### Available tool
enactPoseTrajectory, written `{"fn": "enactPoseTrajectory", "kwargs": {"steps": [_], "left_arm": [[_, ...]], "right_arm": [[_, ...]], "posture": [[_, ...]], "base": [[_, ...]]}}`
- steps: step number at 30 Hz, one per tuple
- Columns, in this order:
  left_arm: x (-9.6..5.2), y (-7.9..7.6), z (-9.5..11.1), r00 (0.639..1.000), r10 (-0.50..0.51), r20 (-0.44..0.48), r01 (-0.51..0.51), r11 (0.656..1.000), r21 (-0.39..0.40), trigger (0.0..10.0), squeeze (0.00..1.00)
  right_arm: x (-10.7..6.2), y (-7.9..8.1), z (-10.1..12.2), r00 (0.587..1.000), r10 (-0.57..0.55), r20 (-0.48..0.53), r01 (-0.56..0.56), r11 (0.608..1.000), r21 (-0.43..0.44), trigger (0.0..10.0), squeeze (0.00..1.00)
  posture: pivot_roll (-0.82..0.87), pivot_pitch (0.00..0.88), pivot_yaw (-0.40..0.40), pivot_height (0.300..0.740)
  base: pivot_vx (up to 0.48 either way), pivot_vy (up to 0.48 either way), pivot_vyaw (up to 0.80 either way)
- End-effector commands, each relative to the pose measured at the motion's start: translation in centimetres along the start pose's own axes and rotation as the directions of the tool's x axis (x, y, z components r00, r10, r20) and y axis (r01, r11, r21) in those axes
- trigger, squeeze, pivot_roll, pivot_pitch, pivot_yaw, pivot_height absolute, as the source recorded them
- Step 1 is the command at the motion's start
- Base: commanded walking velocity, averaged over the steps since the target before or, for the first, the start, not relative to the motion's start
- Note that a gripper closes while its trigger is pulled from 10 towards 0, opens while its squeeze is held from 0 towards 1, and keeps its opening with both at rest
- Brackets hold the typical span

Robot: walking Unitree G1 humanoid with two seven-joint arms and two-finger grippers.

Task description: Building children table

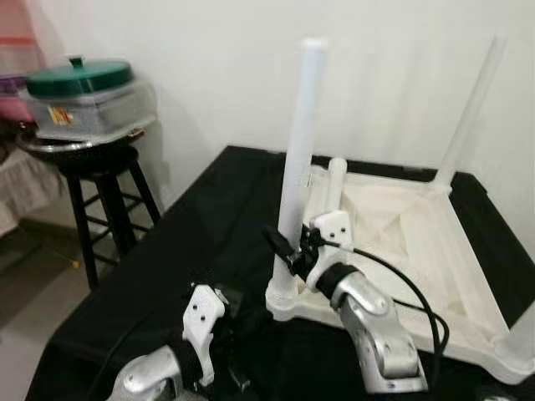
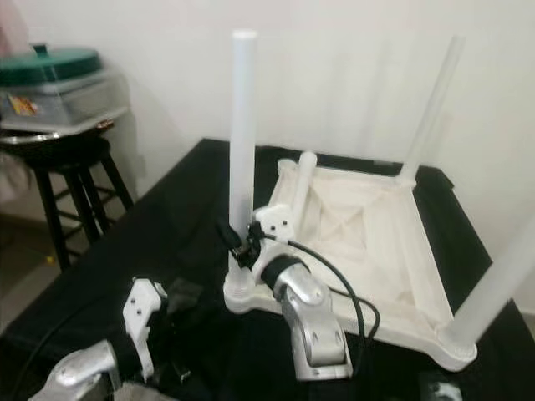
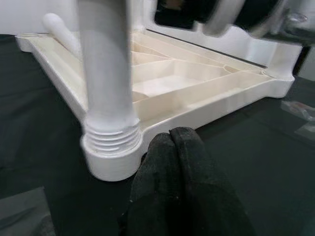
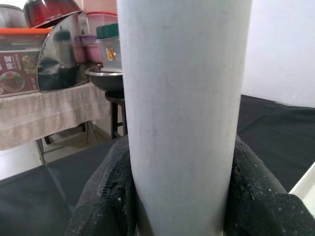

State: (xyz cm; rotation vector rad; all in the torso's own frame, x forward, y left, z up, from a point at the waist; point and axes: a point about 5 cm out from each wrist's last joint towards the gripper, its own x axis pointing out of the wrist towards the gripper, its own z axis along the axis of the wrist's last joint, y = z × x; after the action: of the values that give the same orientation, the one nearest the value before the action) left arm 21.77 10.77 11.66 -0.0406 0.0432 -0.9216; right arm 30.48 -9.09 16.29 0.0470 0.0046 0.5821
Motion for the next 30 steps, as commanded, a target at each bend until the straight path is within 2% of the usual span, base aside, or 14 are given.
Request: {"fn": "enactPoseTrajectory", "kwargs": {"steps": [1, 2, 5, 6, 7, 8, 15, 16, 17, 19, 20, 26, 27, 30], "left_arm": [[0.1, 0.1, -0.1, 1.0, -0.017, -0.017, 0.018, 1.0, 0.025, 10.0, 0.0], [0.0, 0.1, -0.1, 1.0, -0.013, -0.018, 0.014, 0.999, 0.032, 10.0, 0.0], [0.0, 0.1, -0.1, 1.0, -0.006, -0.022, 0.007, 0.999, 0.047, 10.0, 0.0], [0.0, 0.1, 0.0, 1.0, -0.001, -0.023, 0.003, 0.999, 0.052, 10.0, 0.0], [0.0, 0.1, 0.0, 1.0, -0.001, -0.023, 0.003, 0.999, 0.052, 10.0, 0.0], [0.0, 0.0, 0.0, 1.0, 0.003, -0.024, -0.002, 0.998, 0.055, 10.0, 0.0], [0.3, 0.0, -0.1, 1.0, -0.003, -0.021, 0.004, 0.999, 0.048, 10.0, 0.0], [0.4, 0.0, -0.1, 1.0, -0.006, -0.02, 0.007, 0.999, 0.046, 10.0, 0.0], [0.5, 0.0, -0.2, 1.0, -0.008, -0.02, 0.008, 0.999, 0.044, 10.0, 0.0], [0.5, 0.0, -0.2, 1.0, -0.008, -0.019, 0.009, 0.999, 0.043, 10.0, 0.0], [0.6, 0.0, -0.2, 1.0, -0.008, -0.019, 0.009, 0.999, 0.042, 10.0, 0.0], [0.9, 0.1, -0.4, 1.0, -0.005, -0.014, 0.005, 0.999, 0.033, 10.0, 0.0], [1.1, 0.2, -0.4, 1.0, -0.002, -0.011, 0.002, 1.0, 0.027, 10.0, 0.0], [1.1, 0.2, -0.5, 1.0, 0.001, -0.009, 0.0, 1.0, 0.025, 10.0, 0.0]], "right_arm": [[-0.4, -1.4, -3.7, 0.98, -0.062, -0.191, 0.073, 0.996, 0.054, 0.0, 0.0], [0.1, -1.6, -2.9, 0.98, -0.082, -0.183, 0.093, 0.994, 0.052, 10.0, 0.0], [0.4, -1.6, -2.0, 0.984, -0.067, -0.168, 0.076, 0.996, 0.052, 10.0, 0.0], [0.6, -1.3, -1.3, 0.989, -0.039, -0.144, 0.049, 0.997, 0.067, 10.0, 0.78], [0.6, -1.3, -1.3, 0.989, -0.039, -0.144, 0.049, 0.997, 0.067, 10.0, 0.78], [0.7, -0.5, 0.0, 0.992, 0.086, -0.097, -0.078, 0.993, 0.091, 10.0, 1.0], [0.7, -0.7, 3.8, 0.873, 0.487, 0.002, -0.486, 0.872, -0.059, 10.0, 1.0], [0.8, -1.2, 4.2, 0.853, 0.522, -0.003, -0.52, 0.85, -0.078, 10.0, 0.94], [0.9, -1.7, 4.5, 0.835, 0.55, -0.009, -0.549, 0.832, -0.08, 10.0, 0.59], [1.0, -2.0, 4.7, 0.825, 0.565, -0.013, -0.565, 0.822, -0.075, 10.0, 0.59], [1.2, -2.5, 4.7, 0.805, 0.593, -0.038, -0.594, 0.801, -0.082, 10.0, 0.0], [1.8, -3.8, 4.9, 0.749, 0.656, -0.095, -0.663, 0.745, -0.076, 10.0, 0.0], [2.3, -4.1, 5.1, 0.72, 0.687, -0.098, -0.693, 0.72, -0.042, 0.0, 0.0], [2.6, -4.1, 5.1, 0.703, 0.705, -0.093, -0.71, 0.703, -0.035, 0.0, 0.0]], "posture": [[0.0, 0.0, 0.003, 0.74], [0.01, 0.0, 0.006, 0.74], [0.01, 0.0, 0.006, 0.74], [0.01, 0.0, 0.006, 0.74], [0.01, 0.0, 0.006, 0.74], [0.01, 0.0, 0.003, 0.74], [0.0, 0.0, 0.001, 0.74], [0.0, 0.0, -0.001, 0.74], [0.01, 0.0, -0.003, 0.74], [0.01, 0.0, -0.003, 0.74], [0.02, 0.0, -0.008, 0.74], [0.03, 0.0, -0.017, 0.74], [0.03, 0.0, -0.017, 0.74], [0.03, 0.0, -0.013, 0.74]], "base": [[0.0, 0.0, 0.0], [0.0, 0.0, 0.0], [0.0, 0.0, 0.0], [0.0, 0.0, 0.0], [0.0, 0.0, 0.0], [0.0, 0.0, 0.0], [0.0, 0.0, 0.0], [0.0, 0.0, 0.0], [0.0, 0.0, 0.0], [0.0, 0.0, 0.0], [0.0, 0.0, 0.0], [0.0, 0.0, 0.0], [0.0, 0.0, 0.0], [0.0, 0.0, 0.0]]}}
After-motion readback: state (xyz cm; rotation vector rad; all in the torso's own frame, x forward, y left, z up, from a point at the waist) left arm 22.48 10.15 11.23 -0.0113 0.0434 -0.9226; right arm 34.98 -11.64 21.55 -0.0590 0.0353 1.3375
